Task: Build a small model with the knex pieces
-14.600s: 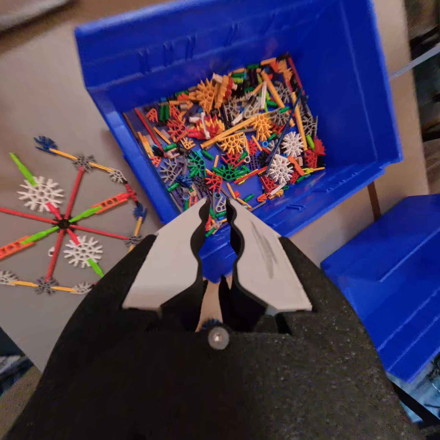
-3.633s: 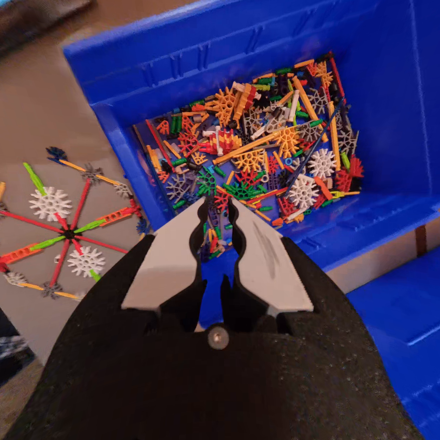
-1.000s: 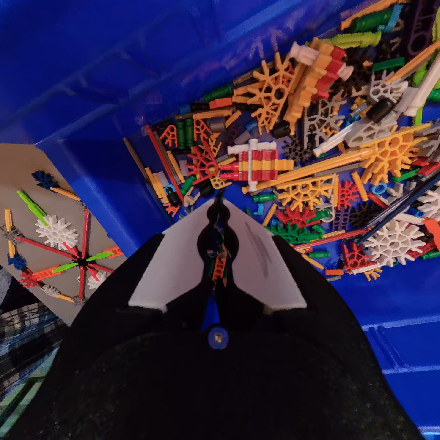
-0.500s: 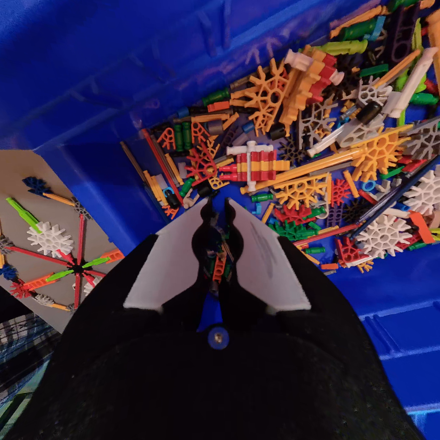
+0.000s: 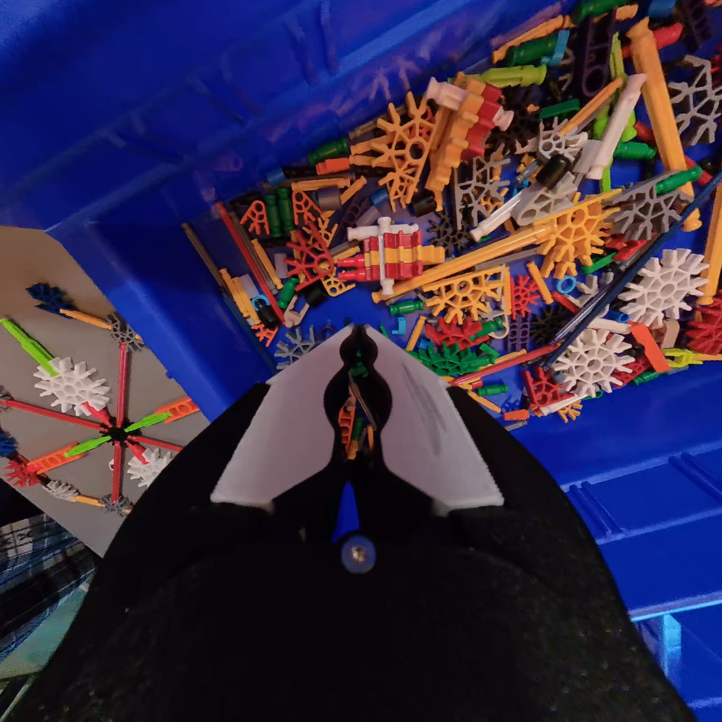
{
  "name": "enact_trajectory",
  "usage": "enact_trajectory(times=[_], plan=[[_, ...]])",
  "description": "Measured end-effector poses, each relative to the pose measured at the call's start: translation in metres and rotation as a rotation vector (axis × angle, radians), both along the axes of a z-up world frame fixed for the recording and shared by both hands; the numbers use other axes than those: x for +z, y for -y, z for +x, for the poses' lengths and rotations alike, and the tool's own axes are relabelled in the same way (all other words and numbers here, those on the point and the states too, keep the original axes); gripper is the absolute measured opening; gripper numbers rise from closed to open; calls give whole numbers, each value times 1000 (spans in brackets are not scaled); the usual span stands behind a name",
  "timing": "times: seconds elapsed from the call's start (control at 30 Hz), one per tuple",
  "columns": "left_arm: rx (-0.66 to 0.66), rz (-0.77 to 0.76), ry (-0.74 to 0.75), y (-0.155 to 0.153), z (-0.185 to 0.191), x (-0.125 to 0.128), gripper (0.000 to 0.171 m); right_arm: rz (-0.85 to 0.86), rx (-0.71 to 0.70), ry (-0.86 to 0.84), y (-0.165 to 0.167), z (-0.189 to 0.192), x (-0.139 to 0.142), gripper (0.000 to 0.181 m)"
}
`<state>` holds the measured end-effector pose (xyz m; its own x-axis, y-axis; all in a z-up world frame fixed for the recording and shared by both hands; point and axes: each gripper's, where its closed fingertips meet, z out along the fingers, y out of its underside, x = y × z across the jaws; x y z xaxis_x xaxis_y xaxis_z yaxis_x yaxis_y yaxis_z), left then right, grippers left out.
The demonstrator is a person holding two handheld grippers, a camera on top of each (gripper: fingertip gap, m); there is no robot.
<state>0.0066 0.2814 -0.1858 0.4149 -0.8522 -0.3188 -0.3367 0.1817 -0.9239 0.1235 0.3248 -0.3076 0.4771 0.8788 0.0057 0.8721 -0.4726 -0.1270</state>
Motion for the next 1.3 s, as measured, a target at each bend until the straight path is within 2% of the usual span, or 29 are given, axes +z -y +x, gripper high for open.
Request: enact_trajectory(times=[0.2,0.33,0.57,0.67,0.87,1.07,1.13,1.3], plan=[[-2,-2,5,0,0,1,20,-20,-28,-116,6,-3,14,0],[-4,-2,-2,1,2,0,21,-25,-36,-91,9,-2,8,6],[0,-6,10,0,0,1,20,77,190,3,3,-5,-3,10],[1,-4,8,0,0,1,21,94,298,42,2,-4,-6,4],[4,-5,6,-1,0,0,21,101,475,84,3,-6,-10,11],[6,-6,4,-1,0,0,21,105,555,110,1,-7,-12,11],[6,-8,2,-1,0,-1,20,90,566,119,3,-5,-16,5],[6,-9,1,-2,0,-2,20,81,538,98,3,-6,-16,0]])
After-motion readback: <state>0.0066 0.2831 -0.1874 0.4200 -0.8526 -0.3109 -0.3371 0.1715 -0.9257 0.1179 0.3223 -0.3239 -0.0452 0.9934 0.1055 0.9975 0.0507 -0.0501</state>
